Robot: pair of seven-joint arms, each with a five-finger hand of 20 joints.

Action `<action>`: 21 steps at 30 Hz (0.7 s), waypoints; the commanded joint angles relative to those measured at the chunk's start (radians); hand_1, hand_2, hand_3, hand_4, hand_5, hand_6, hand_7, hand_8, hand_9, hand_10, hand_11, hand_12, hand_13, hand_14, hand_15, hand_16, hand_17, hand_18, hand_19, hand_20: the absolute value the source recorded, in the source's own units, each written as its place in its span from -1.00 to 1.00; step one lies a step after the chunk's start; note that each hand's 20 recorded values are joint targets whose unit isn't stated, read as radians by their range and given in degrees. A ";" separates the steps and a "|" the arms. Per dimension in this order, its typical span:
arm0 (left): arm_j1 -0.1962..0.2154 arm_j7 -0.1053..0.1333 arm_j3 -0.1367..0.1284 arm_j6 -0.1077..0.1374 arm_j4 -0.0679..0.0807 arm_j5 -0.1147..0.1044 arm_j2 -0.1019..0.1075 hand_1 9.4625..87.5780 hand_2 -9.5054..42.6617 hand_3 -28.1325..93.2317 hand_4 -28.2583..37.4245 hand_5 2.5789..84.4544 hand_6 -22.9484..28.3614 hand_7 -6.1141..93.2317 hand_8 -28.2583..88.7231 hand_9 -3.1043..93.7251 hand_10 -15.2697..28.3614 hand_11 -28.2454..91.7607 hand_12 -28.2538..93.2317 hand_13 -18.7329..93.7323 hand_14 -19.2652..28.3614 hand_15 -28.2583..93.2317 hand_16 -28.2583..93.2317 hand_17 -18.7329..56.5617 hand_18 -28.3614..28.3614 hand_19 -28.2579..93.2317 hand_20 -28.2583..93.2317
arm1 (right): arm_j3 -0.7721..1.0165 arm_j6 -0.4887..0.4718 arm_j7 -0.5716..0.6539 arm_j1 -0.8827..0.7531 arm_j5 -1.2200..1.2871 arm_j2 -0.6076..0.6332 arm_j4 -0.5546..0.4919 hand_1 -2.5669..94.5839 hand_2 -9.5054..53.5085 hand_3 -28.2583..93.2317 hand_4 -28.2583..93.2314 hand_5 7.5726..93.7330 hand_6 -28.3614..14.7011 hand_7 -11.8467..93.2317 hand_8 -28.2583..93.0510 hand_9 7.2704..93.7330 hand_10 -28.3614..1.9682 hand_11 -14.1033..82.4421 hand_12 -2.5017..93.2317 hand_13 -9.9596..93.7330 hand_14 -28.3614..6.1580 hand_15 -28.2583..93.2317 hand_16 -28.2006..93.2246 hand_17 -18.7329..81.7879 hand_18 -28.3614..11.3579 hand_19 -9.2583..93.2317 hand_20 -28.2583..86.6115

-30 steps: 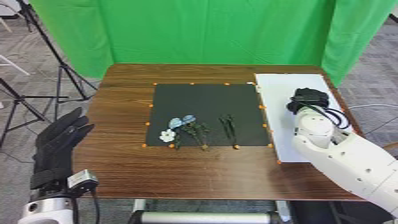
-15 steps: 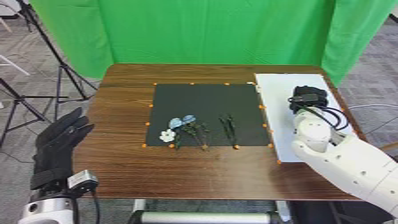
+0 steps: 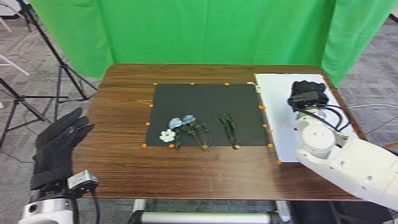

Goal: Arrange flowers

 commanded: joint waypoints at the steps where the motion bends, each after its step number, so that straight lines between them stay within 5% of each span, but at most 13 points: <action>1: 0.021 0.018 0.000 0.018 -0.003 -0.021 0.027 -0.55 -0.46 0.83 -0.72 -0.11 0.30 -0.55 -0.70 -0.27 0.58 0.09 -0.43 -0.26 0.91 0.51 -0.82 -0.79 0.73 0.40 -0.47 | -0.065 0.051 -0.126 0.067 -0.055 0.060 -0.115 0.10 -0.81 0.66 -1.00 0.63 0.30 -0.20 -0.49 0.77 0.29 -0.17 -0.41 0.68 0.33 0.67 -0.18 0.08 -0.51 0.99 -0.64; 7: 0.018 0.021 0.002 0.017 -0.001 -0.022 0.035 -0.55 -0.47 0.82 -0.72 -0.11 0.30 -0.55 -0.70 -0.27 0.58 0.09 -0.43 -0.27 0.91 0.51 -0.82 -0.79 0.73 0.39 -0.48 | -0.185 0.088 -0.191 0.159 -0.055 0.053 -0.175 0.09 -0.80 0.66 -1.00 0.62 0.32 -0.19 -0.50 0.76 0.32 -0.17 -0.40 0.67 0.33 0.67 -0.18 0.07 -0.49 0.98 -0.65; 8: 0.020 0.038 0.009 0.029 -0.002 -0.043 0.056 -0.55 -0.47 0.82 -0.72 -0.11 0.30 -0.55 -0.70 -0.27 0.58 0.09 -0.43 -0.27 0.91 0.51 -0.82 -0.79 0.73 0.39 -0.48 | -0.214 0.091 -0.197 0.182 -0.055 0.050 -0.183 0.09 -0.80 0.66 -1.00 0.62 0.32 -0.19 -0.50 0.76 0.32 -0.17 -0.40 0.67 0.33 0.67 -0.18 0.07 -0.50 0.98 -0.65; 11: 0.019 0.042 0.010 0.032 -0.001 -0.043 0.060 -0.55 -0.47 0.82 -0.72 -0.12 0.30 -0.55 -0.70 -0.27 0.58 0.09 -0.43 -0.27 0.91 0.51 -0.82 -0.79 0.73 0.39 -0.48 | -0.270 0.100 -0.219 0.227 -0.062 0.033 -0.199 0.09 -0.80 0.66 -1.00 0.61 0.32 -0.19 -0.50 0.76 0.32 -0.17 -0.40 0.67 0.33 0.67 -0.17 0.06 -0.49 0.98 -0.64; 13: 0.019 0.025 0.001 0.020 -0.001 -0.025 0.043 -0.55 -0.47 0.82 -0.72 -0.12 0.30 -0.55 -0.70 -0.27 0.58 0.09 -0.43 -0.27 0.91 0.51 -0.82 -0.79 0.73 0.39 -0.48 | -0.296 0.103 -0.230 0.246 -0.054 0.020 -0.212 0.09 -0.80 0.66 -1.00 0.61 0.32 -0.19 -0.50 0.76 0.32 -0.17 -0.40 0.67 0.33 0.67 -0.17 0.06 -0.50 0.97 -0.64; 14: 0.025 0.043 0.006 0.032 -0.002 -0.044 0.061 -0.55 -0.47 0.82 -0.72 -0.12 0.30 -0.55 -0.70 -0.27 0.58 0.09 -0.43 -0.27 0.91 0.51 -0.82 -0.79 0.73 0.39 -0.48 | -0.321 0.111 -0.233 0.264 -0.050 0.010 -0.213 0.09 -0.80 0.66 -1.00 0.61 0.32 -0.19 -0.50 0.76 0.32 -0.17 -0.40 0.67 0.33 0.67 -0.17 0.06 -0.50 0.97 -0.64; 17: 0.024 0.024 -0.006 0.017 -0.001 -0.023 0.045 -0.55 -0.48 0.82 -0.72 -0.12 0.30 -0.55 -0.70 -0.27 0.57 0.09 -0.43 -0.27 0.91 0.51 -0.82 -0.79 0.73 0.39 -0.48 | -0.364 0.111 -0.244 0.289 -0.047 -0.017 -0.224 0.09 -0.80 0.66 -1.00 0.61 0.32 -0.19 -0.50 0.77 0.32 -0.17 -0.40 0.67 0.34 0.67 -0.17 0.06 -0.50 0.97 -0.64; 18: 0.022 0.002 -0.017 0.000 -0.002 0.008 0.014 -0.55 -0.48 0.82 -0.72 -0.12 0.30 -0.55 -0.70 -0.27 0.57 0.10 -0.43 -0.27 0.91 0.51 -0.82 -0.79 0.73 0.39 -0.48 | -0.355 0.107 -0.259 0.280 -0.052 -0.032 -0.222 0.09 -0.80 0.66 -1.00 0.61 0.32 -0.19 -0.50 0.77 0.33 -0.17 -0.40 0.67 0.33 0.67 -0.17 0.06 -0.50 0.97 -0.64; 19: 0.023 0.016 -0.011 0.011 -0.002 -0.011 0.033 -0.55 -0.47 0.81 -0.72 -0.12 0.30 -0.55 -0.69 -0.28 0.57 0.10 -0.43 -0.28 0.91 0.51 -0.82 -0.79 0.73 0.39 -0.48 | -0.405 0.117 -0.251 0.315 -0.042 -0.040 -0.228 0.09 -0.80 0.66 -1.00 0.61 0.32 -0.19 -0.50 0.77 0.33 -0.17 -0.40 0.67 0.33 0.67 -0.17 0.06 -0.50 0.97 -0.64; 21: 0.022 0.001 -0.017 0.000 -0.002 0.004 0.020 -0.55 -0.47 0.81 -0.72 -0.12 0.30 -0.55 -0.69 -0.28 0.57 0.10 -0.43 -0.28 0.91 0.51 -0.82 -0.79 0.73 0.39 -0.48 | -0.403 0.105 -0.268 0.305 -0.050 -0.064 -0.231 0.08 -0.80 0.66 -1.00 0.61 0.32 -0.18 -0.50 0.77 0.32 -0.17 -0.40 0.67 0.33 0.67 -0.17 0.06 -0.50 0.97 -0.63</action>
